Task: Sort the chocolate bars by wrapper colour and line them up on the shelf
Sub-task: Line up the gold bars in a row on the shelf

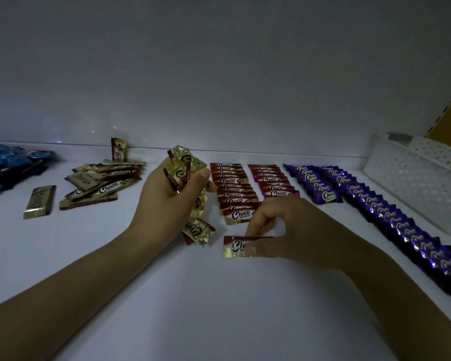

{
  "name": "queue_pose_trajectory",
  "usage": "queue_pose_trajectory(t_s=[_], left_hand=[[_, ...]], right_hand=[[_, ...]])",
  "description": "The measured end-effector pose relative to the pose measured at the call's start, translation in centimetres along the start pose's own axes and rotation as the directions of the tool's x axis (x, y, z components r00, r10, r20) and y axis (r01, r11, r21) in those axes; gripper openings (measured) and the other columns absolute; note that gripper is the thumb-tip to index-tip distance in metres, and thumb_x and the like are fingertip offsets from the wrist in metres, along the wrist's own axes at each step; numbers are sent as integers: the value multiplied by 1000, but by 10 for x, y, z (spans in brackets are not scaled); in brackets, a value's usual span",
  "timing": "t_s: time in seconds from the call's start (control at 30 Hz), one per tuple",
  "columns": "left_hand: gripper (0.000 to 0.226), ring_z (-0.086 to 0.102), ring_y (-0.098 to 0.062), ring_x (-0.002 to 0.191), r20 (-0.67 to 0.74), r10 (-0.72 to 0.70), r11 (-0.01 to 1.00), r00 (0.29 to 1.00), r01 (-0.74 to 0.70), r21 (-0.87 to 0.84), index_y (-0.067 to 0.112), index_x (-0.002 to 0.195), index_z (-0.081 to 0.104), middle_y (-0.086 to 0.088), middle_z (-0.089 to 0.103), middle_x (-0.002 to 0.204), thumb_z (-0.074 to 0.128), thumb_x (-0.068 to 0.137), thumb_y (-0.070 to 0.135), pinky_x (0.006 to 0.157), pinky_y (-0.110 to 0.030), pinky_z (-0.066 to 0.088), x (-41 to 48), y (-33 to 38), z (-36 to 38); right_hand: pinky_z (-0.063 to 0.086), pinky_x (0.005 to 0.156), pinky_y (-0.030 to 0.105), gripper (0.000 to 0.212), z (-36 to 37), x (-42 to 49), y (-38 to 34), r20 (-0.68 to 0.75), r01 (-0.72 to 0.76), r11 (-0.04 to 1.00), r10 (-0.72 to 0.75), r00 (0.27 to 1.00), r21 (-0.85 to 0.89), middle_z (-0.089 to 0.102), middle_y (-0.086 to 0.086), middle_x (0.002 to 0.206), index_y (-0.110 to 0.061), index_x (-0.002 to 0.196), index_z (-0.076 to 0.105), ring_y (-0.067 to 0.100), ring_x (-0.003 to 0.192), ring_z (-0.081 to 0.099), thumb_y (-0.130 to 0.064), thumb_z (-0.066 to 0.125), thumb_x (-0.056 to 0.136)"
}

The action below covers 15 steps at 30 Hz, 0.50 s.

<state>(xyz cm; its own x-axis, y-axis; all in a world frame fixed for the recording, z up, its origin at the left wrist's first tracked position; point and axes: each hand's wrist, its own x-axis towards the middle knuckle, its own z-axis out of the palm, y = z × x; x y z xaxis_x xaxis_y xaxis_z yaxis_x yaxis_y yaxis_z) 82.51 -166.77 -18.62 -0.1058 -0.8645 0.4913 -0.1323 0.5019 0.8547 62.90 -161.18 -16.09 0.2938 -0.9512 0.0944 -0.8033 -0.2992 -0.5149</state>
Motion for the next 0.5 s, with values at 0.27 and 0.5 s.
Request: queue_pose_trajectory(t_s=[0.27,0.5], left_hand=[[14,64,-1,68,-19,-32,999,999,31,-17,10,90,63,9,73,79,55,94,22,65,-19,49,0,-2,-1],[11,65,-1,68,-26,-58,998,998,58,-33,15,88,63,10,73,78,56,95,22,62,-16,47,0,-2,-1]], right_hand=[[35,99,45,13,4,8,13,-282,-84,981,31,959,-177,56,-20,87,-26,92,74,2,92,50,-31,72,81],[33,97,33,17,13,13,13,-292,-42,981,-15,956,-188,63,-12,97,-24,97,74,5,97,53,-32,70,82]])
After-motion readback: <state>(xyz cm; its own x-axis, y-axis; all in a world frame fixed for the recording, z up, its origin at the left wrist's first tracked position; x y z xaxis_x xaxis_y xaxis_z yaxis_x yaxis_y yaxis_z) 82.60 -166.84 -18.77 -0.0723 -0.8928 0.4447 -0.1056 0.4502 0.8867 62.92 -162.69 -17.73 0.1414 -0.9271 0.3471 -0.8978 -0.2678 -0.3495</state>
